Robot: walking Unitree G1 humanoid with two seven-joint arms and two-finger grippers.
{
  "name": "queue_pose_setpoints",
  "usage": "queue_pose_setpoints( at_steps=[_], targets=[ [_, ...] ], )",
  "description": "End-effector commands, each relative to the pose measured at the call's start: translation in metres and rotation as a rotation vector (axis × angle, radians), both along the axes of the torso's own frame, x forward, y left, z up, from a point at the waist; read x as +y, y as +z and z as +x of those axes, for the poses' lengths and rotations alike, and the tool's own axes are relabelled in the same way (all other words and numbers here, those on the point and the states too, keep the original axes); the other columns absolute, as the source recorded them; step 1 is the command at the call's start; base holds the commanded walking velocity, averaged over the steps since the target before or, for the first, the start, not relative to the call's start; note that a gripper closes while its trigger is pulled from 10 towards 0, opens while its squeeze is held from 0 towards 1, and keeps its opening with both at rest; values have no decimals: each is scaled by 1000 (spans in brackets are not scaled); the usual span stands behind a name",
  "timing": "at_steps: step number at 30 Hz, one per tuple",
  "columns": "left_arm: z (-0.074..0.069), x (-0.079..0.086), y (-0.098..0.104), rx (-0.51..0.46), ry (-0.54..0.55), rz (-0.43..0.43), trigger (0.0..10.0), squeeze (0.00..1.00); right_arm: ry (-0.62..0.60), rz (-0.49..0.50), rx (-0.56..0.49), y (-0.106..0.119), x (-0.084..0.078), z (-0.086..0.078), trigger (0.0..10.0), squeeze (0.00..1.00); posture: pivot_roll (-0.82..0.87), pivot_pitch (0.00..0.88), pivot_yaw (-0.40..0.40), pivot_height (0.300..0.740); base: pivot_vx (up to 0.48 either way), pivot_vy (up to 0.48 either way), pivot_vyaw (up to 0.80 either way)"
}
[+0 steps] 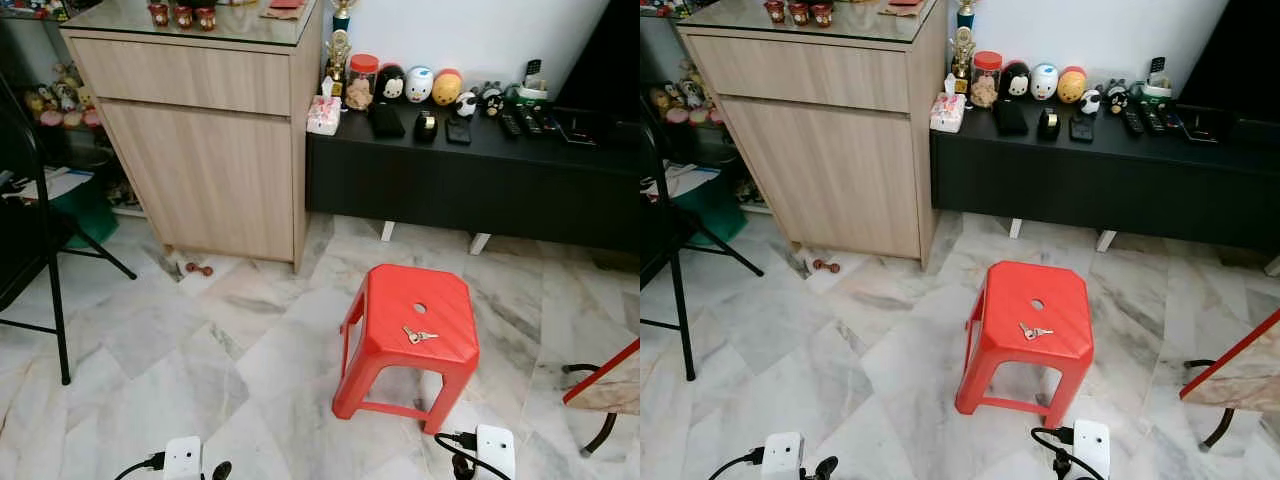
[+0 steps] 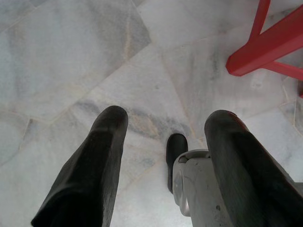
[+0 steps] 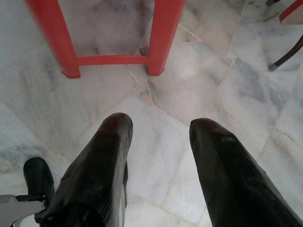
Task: Hang keys on a hook
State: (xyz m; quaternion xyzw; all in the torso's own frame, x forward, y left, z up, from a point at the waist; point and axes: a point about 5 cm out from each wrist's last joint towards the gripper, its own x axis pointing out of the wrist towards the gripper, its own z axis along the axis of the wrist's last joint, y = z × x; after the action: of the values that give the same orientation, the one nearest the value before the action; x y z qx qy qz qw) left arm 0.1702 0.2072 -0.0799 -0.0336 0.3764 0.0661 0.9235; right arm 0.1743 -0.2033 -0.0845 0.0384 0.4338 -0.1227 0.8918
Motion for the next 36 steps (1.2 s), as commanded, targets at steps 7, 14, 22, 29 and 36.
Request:
queue_pose_setpoints(
  at_steps=[7, 14, 22, 29, 36],
  targets=[
    [-4, 3, -2, 11, 19, 8, 10000, 0, -15, -8, -3, 0, -4, -2, 10000, 0, 161, 77, -51, 740, 184, 0, 0],
    [-4, 2, -2, 17, 3, 11, 10000, 0, -15, -8, -2, 0, -4, -2, 10000, 0, 161, 73, -50, 740, 273, 0, 0],
    [-5, 1, -2, 21, -12, 11, 10000, 0, -6, -6, -1, 0, -3, -1, 10000, 0, 162, 57, -48, 740, 294, 0, 0],
    [-5, 1, -2, 23, -17, 12, 10000, 0, -6, -8, -2, 0, -3, -1, 10000, 0, 164, 54, -48, 740, 296, 0, 0],
    [-5, 1, -2, 25, -18, 12, 10000, 0, -7, -10, -5, 1, -2, 0, 10000, 0, 164, 60, -47, 740, 299, 0, 0]
  ],
)
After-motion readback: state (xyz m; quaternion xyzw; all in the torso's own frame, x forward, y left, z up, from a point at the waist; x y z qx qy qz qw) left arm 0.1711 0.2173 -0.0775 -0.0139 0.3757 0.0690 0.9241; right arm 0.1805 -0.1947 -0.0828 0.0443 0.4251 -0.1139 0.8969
